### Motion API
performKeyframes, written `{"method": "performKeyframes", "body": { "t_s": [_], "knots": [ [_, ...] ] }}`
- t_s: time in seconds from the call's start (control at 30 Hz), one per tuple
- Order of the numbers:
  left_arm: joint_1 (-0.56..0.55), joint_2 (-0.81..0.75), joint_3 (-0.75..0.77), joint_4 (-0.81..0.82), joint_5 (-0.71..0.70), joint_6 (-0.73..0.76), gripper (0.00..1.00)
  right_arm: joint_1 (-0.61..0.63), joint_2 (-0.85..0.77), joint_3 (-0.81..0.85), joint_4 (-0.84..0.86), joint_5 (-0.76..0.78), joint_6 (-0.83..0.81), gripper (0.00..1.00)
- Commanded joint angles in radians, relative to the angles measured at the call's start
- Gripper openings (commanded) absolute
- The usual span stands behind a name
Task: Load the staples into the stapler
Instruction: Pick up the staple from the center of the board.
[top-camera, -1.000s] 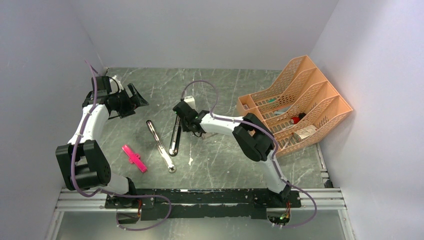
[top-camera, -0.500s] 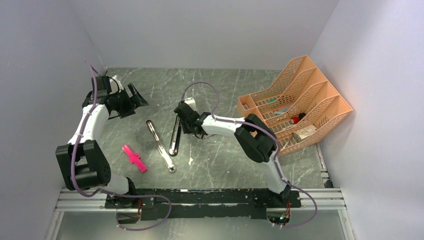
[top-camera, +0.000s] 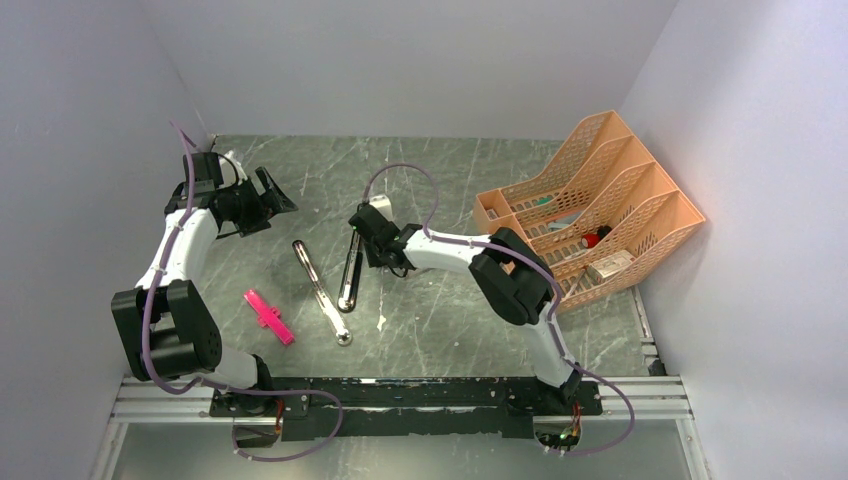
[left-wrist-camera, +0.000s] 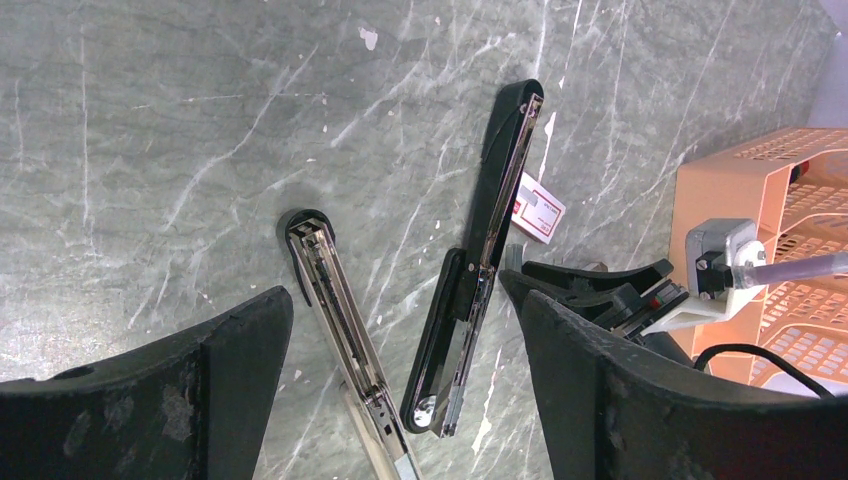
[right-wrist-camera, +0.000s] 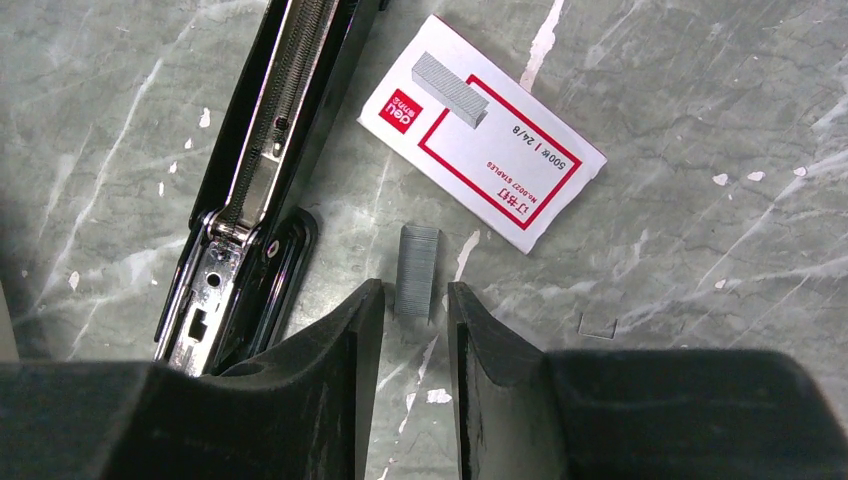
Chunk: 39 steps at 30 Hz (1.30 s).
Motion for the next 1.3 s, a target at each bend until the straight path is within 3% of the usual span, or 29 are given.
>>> {"method": "performKeyframes", "body": {
  "t_s": [0.0, 0.3, 0.5, 0.67, 0.97, 1.17, 1.27],
  "knots": [
    [0.010, -0.001, -0.003, 0.025, 0.030, 0.007, 0.89, 0.009, 0.021, -0.041, -0.129, -0.041, 0.006, 0.34],
    [0.009, -0.001, -0.005, 0.026, 0.032, 0.007, 0.89, 0.013, 0.024, -0.045, -0.138, -0.045, 0.006, 0.29],
    [0.009, -0.001, -0.003, 0.024, 0.031, 0.007, 0.88, 0.014, 0.011, -0.058, -0.123, -0.051, 0.000, 0.15],
    [0.012, -0.020, -0.004, 0.028, 0.025, 0.025, 0.89, 0.004, -0.084, -0.117, -0.014, -0.030, -0.043, 0.00],
    [0.007, -0.280, -0.125, 0.239, 0.075, 0.028, 1.00, -0.042, -0.581, -0.565, 0.682, -0.153, -0.371, 0.00],
    [-0.032, -0.446, -0.284, 0.589, 0.389, -0.125, 0.98, -0.087, -0.845, -0.942, 1.219, -0.375, -0.381, 0.00],
    [-0.073, -0.495, -0.429, 0.941, 0.515, -0.310, 0.94, -0.100, -0.922, -1.035, 1.386, -0.520, -0.325, 0.00]
  ]
}}
